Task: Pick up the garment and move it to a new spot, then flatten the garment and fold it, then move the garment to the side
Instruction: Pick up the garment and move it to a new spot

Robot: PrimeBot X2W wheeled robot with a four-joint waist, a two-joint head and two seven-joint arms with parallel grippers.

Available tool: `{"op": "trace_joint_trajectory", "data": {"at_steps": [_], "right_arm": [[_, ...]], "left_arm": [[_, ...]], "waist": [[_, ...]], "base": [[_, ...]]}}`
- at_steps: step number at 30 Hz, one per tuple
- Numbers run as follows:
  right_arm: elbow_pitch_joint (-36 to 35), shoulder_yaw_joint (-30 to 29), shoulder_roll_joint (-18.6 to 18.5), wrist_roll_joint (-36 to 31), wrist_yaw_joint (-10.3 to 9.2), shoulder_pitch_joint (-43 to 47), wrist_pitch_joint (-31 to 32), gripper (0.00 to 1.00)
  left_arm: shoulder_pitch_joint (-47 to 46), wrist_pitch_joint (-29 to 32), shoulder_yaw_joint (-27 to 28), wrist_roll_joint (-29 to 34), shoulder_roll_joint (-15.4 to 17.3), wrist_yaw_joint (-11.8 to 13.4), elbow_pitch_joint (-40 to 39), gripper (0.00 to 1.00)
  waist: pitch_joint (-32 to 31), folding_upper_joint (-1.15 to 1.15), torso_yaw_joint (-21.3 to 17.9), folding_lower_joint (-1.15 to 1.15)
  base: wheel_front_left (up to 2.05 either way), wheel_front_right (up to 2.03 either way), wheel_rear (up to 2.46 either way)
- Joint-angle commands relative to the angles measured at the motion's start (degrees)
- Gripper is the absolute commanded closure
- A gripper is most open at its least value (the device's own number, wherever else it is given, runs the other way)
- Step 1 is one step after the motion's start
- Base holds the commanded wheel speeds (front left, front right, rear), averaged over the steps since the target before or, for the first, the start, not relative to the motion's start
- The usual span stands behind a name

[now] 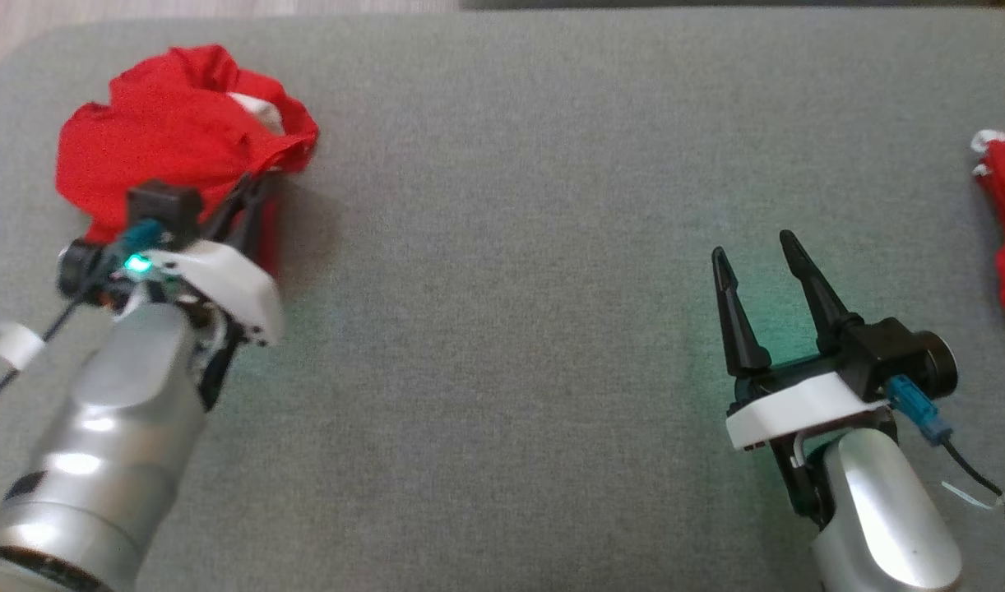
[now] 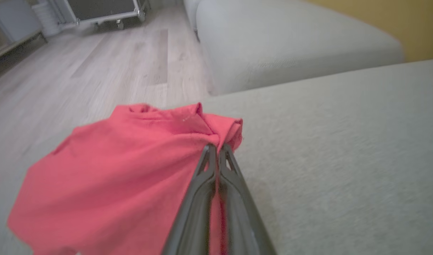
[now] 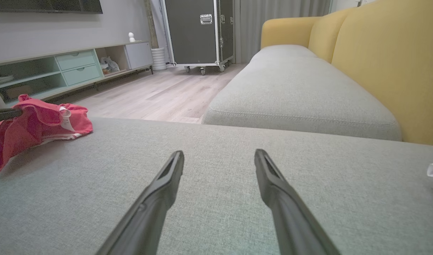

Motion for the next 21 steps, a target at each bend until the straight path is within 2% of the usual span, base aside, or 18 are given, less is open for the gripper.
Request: {"op": "trace_joint_trajectory", "data": {"at_steps": [1,5,12,16,21], "right_arm": [[-1.4,1.4,-0.1,0.4,0.20,0.0,-0.6,0.00],[-1.0,1.3,-0.1,1.0,0.20,0.7,-0.6,0.00],[-1.1,2.0,-0.1,2.2,0.20,0.9,-0.6,0.00],[-1.5,2.3,-0.1,2.9,0.20,0.3,-0.6,0.00],[-2.4,3.1,-0.1,4.5,0.20,-1.0,-0.6,0.00]], "left_arm": [[-2.1,-2.3,0.7,0.7,1.4,0.1,-1.9,1.00],[-2.4,-5.3,0.1,1.1,-1.6,0.1,-6.0,1.00],[-1.5,-6.2,1.0,1.7,-8.2,0.9,-15.9,1.00],[-1.2,-6.2,1.9,3.1,-10.8,2.8,-21.1,1.00],[-2.4,-6.2,1.6,4.6,-12.7,4.4,-23.1,1.00]], "waist": [[-1.4,0.00,-0.1,0.00],[-3.3,0.00,-0.2,0.00],[-4.6,0.00,-2.0,0.00],[-4.2,0.00,-4.4,0.00],[-2.5,0.00,-9.3,0.00]], "base": [[0.00,0.00,0.00],[0.00,0.00,0.00],[0.00,0.00,0.00],[0.00,0.00,0.00],[0.00,0.00,0.00]]}}
